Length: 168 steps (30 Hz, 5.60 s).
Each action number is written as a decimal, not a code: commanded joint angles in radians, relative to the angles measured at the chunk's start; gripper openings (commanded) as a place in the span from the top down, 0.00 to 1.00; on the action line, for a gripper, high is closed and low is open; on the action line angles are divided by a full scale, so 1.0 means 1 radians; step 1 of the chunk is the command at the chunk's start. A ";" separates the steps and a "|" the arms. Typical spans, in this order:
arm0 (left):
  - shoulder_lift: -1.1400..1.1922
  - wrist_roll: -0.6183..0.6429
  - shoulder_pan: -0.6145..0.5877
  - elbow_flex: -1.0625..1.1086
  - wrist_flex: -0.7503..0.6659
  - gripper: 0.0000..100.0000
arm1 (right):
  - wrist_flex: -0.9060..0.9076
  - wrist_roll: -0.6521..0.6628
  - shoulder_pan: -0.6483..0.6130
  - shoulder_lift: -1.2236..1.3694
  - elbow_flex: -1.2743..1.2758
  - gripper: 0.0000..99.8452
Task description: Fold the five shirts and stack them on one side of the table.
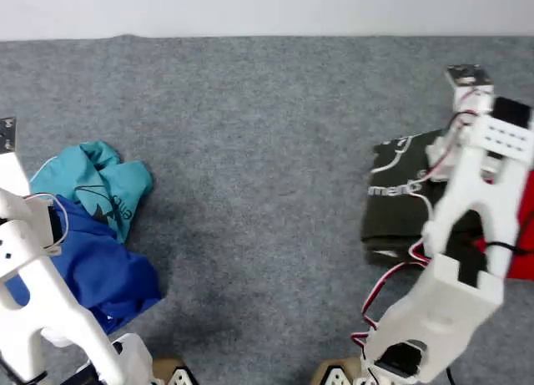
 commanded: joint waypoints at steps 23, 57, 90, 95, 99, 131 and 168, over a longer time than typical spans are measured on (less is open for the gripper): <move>-0.028 -0.006 0.003 -0.001 -0.017 0.99 | -0.196 0.244 0.196 -0.193 -0.060 0.99; -0.020 -0.003 0.003 0.001 -0.017 0.99 | 0.015 0.241 0.223 -0.033 -0.176 0.84; -0.020 -0.003 0.005 0.002 -0.006 0.99 | 0.209 0.164 0.216 0.160 -0.374 0.99; -0.020 -0.006 0.005 0.002 -0.006 0.99 | 0.188 0.259 0.361 0.197 -0.405 0.99; -0.020 -0.006 0.005 0.002 -0.008 0.99 | 0.136 0.295 0.481 0.315 -0.410 0.99; -0.018 -0.003 0.046 0.002 -0.017 0.99 | -0.430 0.321 0.380 0.595 -0.703 0.99; -0.028 -0.072 0.046 -0.016 -0.020 0.99 | 0.252 0.135 0.176 0.191 -0.626 0.99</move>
